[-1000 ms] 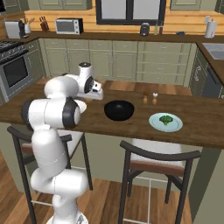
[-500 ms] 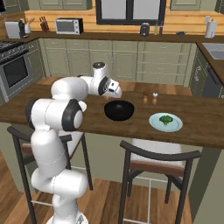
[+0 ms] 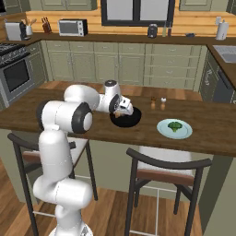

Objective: Pick the chicken drumstick and broccoli from their plates and place them in the bowl. Then put the bowl in the fridge.

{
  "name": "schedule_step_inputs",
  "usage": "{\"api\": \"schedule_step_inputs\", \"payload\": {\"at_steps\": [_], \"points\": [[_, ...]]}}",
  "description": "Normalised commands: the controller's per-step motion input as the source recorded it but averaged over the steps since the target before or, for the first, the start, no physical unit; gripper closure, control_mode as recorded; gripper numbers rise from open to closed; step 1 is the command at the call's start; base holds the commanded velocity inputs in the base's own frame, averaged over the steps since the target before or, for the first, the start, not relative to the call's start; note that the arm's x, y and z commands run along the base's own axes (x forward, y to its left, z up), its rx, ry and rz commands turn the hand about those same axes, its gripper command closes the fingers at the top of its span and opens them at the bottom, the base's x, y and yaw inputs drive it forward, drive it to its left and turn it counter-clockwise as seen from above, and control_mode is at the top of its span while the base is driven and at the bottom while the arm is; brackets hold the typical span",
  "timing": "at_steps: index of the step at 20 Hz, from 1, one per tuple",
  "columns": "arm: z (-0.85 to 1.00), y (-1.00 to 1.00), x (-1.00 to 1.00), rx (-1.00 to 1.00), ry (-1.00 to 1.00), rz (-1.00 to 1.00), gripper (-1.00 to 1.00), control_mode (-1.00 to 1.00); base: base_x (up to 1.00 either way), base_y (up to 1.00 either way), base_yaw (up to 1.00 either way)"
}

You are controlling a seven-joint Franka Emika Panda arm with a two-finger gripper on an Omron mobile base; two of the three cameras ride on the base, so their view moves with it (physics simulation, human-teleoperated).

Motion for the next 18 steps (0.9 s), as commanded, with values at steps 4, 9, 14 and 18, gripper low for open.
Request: {"api": "schedule_step_inputs", "payload": {"at_steps": [4, 9, 14, 18], "points": [[-0.14, 0.00, 0.13, 0.00, -0.01, 0.00, -1.00, -1.00, 0.00, 0.00, 0.00], [0.20, -0.08, -0.07, 0.01, 0.00, 0.00, -1.00, -1.00, 0.00, 0.00, 0.00], [0.82, -0.41, -0.63, 0.05, -0.08, -0.08, -1.00, -1.00, 0.00, 0.00, 0.00], [1.00, -1.00, -1.00, 0.09, -0.23, -0.13, -1.00, -1.00, 0.00, 0.00, 0.00]]}}
